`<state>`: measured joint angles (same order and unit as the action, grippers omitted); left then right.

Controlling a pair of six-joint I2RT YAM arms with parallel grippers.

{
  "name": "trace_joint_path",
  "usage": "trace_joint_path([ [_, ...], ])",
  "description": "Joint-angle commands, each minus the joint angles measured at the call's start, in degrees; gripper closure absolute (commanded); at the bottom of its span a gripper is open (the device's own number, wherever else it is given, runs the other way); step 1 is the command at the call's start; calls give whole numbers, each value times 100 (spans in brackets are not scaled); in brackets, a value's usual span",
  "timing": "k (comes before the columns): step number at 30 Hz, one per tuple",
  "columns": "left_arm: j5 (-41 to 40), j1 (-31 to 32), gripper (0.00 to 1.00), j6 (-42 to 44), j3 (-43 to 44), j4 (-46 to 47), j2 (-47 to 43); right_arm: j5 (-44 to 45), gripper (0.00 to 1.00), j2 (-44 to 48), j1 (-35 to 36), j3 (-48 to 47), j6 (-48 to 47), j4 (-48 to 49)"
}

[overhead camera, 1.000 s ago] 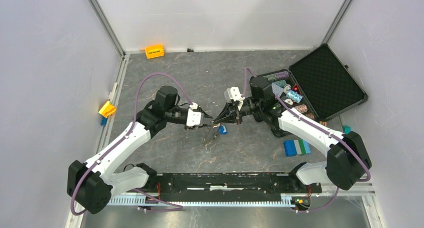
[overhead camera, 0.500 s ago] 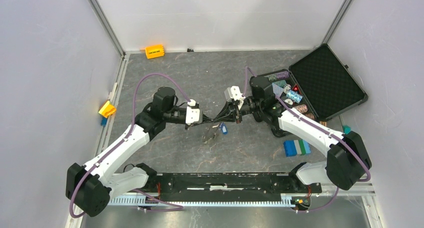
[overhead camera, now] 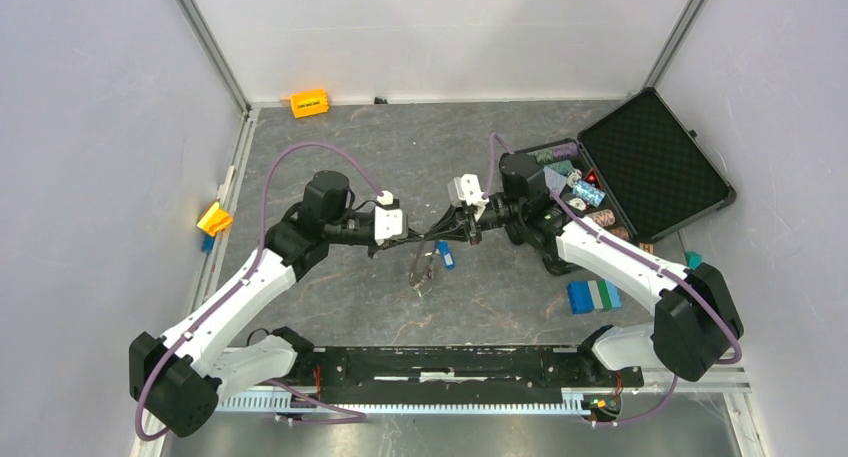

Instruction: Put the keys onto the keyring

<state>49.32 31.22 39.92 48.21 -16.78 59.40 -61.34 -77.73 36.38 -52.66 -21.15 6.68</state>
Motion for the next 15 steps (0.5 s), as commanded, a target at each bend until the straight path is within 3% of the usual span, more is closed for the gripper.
trace_joint_path([
  [1, 16, 7, 98, -386, 508, -81, -143, 405, 100, 65, 2, 132, -177, -79],
  [15, -101, 8, 98, -474, 629, -220, -71, 518, 97, 23, 150, 16, -297, -274],
])
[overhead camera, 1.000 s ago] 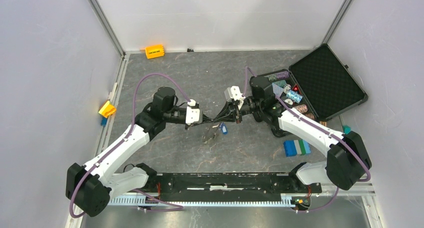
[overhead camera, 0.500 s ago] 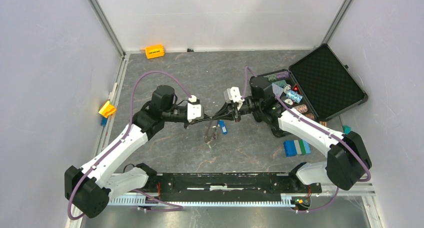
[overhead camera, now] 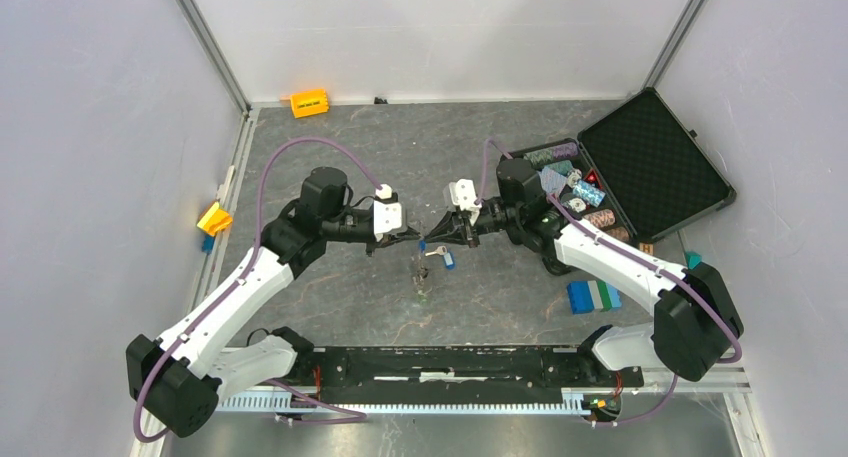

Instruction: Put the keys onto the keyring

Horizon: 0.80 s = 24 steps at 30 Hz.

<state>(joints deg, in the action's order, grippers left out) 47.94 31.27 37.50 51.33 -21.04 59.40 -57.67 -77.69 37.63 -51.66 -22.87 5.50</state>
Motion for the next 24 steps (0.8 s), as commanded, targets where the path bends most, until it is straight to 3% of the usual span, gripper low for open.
trace_joint_path([
  [1, 19, 9, 98, -241, 307, 205, -76, 151, 94, 17, 24, -127, -142, -198],
  [14, -125, 70, 98, -223, 277, 205, 62, 218, 66, 65, 107, -564, -583, -988],
  [24, -110, 100, 98, -212, 259, 205, 96, 368, 72, -55, 227, -775, -661, -1178],
])
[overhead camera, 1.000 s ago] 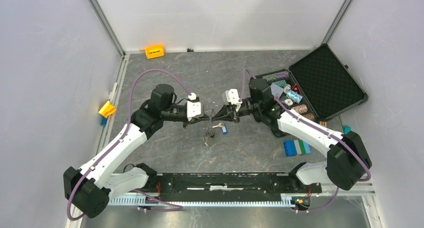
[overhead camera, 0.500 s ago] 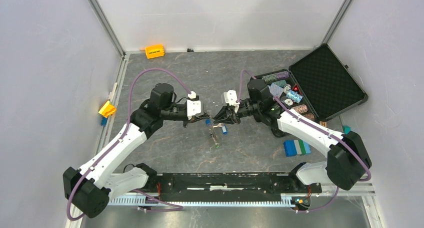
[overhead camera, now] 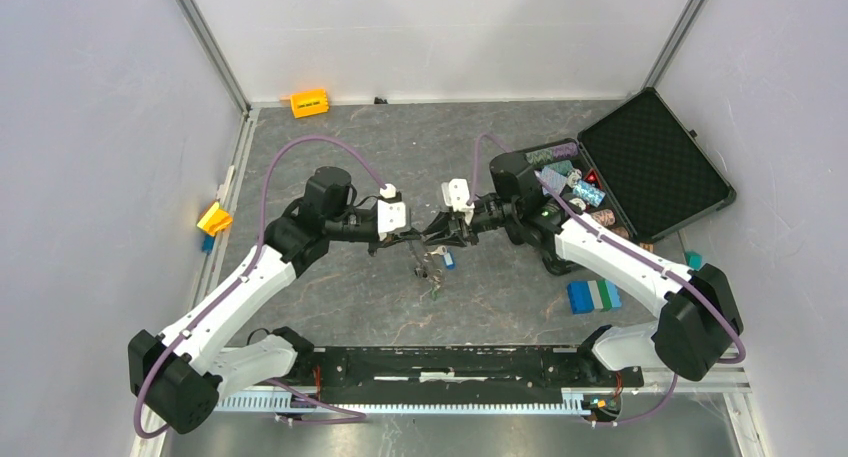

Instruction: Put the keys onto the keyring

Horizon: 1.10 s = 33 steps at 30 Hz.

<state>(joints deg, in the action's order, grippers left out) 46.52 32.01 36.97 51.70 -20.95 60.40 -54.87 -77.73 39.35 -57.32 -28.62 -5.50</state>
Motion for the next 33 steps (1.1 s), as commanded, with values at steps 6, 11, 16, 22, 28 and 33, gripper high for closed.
trace_joint_path([
  [6, 42, 38, 98, -189, 235, 198, 9, 238, 87, -80, 77, -147, -18, 33],
  [11, 93, 33, 98, -217, 217, 195, -26, 463, 100, -37, 81, -109, 18, 112],
  [16, 230, 33, 95, -236, 209, 188, -87, 622, 100, 44, 69, 88, 126, 349],
  [22, 426, -220, 57, -157, 166, 168, -313, 189, 100, 173, -99, 329, 597, 901],
  [28, 657, -584, 47, -151, -235, 453, -479, -109, 100, 297, -244, 442, 1002, 1294],
  [33, 912, -615, 54, -240, -447, 734, -327, -297, 100, 371, -364, 614, 1513, 1808],
])
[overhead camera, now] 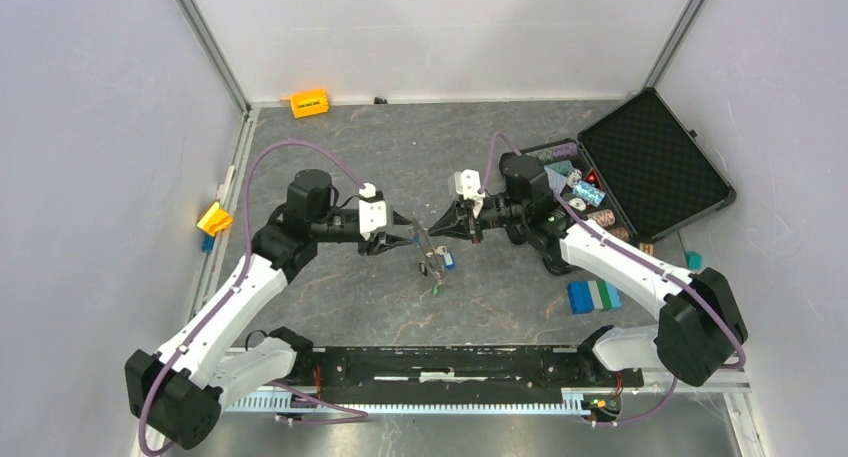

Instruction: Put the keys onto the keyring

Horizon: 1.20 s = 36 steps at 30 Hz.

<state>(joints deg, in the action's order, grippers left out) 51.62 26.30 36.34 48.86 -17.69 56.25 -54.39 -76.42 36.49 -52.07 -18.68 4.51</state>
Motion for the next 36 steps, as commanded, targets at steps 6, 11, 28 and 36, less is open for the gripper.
trace_joint_path([
  [6, 766, -46, 61, -468, -227, 1057, 386, -521, 100, 253, -172, 223, 971, 1291],
  [11, 937, -37, 65, -507, -208, 1065, 535, -603, 100, 219, -224, 303, 1258, 1612],
  [28, 1042, -29, 68, -768, -184, 1449, 743, -660, 100, 88, -232, 338, 1436, 1839],
  [36, 1124, -29, 75, -910, -219, 1570, 672, -607, 100, 44, -232, 409, 1419, 1889],
])
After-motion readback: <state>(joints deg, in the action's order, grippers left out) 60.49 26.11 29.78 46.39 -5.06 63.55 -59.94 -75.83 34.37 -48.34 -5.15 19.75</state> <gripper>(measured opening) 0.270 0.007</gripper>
